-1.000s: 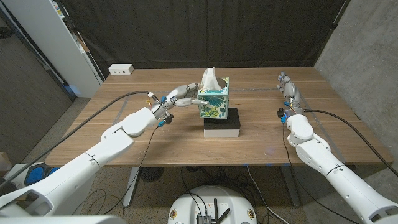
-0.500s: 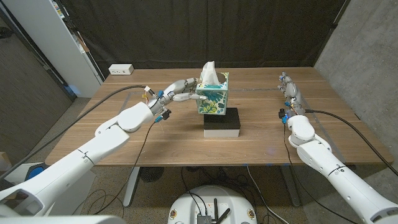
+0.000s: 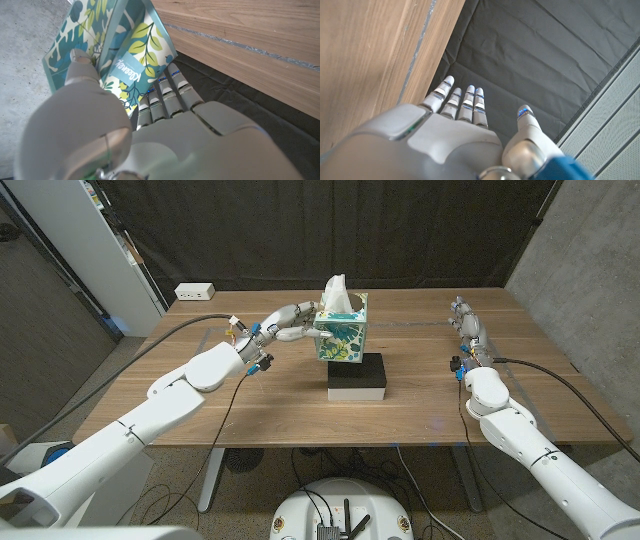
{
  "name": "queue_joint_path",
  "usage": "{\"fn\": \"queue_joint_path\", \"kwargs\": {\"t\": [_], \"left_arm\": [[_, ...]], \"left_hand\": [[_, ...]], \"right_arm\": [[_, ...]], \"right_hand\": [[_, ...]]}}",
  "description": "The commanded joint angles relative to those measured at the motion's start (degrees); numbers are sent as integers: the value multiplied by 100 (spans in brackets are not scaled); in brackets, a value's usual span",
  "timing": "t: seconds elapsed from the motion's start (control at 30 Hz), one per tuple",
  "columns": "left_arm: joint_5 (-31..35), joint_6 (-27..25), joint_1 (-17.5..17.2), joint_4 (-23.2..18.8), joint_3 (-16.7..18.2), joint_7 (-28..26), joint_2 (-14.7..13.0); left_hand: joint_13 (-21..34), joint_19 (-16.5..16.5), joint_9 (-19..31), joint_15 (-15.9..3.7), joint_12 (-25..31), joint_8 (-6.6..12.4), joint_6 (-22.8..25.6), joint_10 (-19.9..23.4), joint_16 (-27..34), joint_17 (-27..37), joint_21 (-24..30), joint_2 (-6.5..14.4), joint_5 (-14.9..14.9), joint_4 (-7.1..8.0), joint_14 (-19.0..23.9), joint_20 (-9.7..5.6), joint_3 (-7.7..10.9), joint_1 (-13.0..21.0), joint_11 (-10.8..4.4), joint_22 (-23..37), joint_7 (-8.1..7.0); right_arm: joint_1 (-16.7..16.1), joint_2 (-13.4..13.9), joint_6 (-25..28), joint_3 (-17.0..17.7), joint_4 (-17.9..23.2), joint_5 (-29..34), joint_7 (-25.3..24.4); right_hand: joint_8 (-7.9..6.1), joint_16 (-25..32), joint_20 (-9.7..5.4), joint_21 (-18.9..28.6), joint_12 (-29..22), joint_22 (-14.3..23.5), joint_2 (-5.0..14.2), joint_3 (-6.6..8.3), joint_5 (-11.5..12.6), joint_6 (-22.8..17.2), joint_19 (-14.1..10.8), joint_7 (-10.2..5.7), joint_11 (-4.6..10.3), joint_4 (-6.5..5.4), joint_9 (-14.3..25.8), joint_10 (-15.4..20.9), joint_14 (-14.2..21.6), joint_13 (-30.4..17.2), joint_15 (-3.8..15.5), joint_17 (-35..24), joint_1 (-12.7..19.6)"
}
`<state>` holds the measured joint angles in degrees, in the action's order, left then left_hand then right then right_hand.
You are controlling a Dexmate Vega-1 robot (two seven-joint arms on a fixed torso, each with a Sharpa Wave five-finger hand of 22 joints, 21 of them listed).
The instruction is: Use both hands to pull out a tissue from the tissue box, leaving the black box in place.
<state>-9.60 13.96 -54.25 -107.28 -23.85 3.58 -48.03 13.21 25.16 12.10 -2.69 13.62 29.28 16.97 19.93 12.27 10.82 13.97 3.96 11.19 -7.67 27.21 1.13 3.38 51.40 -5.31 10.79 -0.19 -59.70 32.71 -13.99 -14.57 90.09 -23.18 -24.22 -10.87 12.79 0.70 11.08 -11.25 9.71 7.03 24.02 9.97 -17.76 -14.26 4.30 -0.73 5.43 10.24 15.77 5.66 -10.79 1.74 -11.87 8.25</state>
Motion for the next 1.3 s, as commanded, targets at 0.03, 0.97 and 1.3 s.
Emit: {"fn": "queue_joint_path", "kwargs": {"t": [0.03,0.97,1.3], "left_arm": [[34,-84,-166,-137,130,-175,-70],[18,-49,-206,-86,168,-169,-87],[7,-16,-138,-8,127,-116,-51]], "left_hand": [[16,-12,17,-605,-18,17,5,21,-21,19,-4,83,-20,-11,-39,-30,50,-6,-3,33,49],[51,-19,7,-641,-47,22,0,37,-54,16,-15,73,-61,-26,-67,-48,90,-77,6,36,34],[65,-46,2,-619,-79,14,-24,-11,-74,13,-29,76,-69,-29,-105,-45,112,-109,-5,38,38]], "right_arm": [[-161,24,-12,77,116,-106,41],[-829,-45,-402,283,588,-294,80],[-1104,-51,-489,361,803,-158,-35]], "right_hand": [[1,4,-54,17,20,22,176,35,18,29,-45,29,-37,-5,20,-20,16,-29,30,-17,19],[17,2,-34,32,40,24,186,39,4,122,-119,46,-45,-45,15,-116,-38,-25,-1,-56,-9],[20,-9,-31,26,39,24,167,38,4,145,-111,47,-41,-33,13,-128,-62,-23,-1,-55,-2]]}}
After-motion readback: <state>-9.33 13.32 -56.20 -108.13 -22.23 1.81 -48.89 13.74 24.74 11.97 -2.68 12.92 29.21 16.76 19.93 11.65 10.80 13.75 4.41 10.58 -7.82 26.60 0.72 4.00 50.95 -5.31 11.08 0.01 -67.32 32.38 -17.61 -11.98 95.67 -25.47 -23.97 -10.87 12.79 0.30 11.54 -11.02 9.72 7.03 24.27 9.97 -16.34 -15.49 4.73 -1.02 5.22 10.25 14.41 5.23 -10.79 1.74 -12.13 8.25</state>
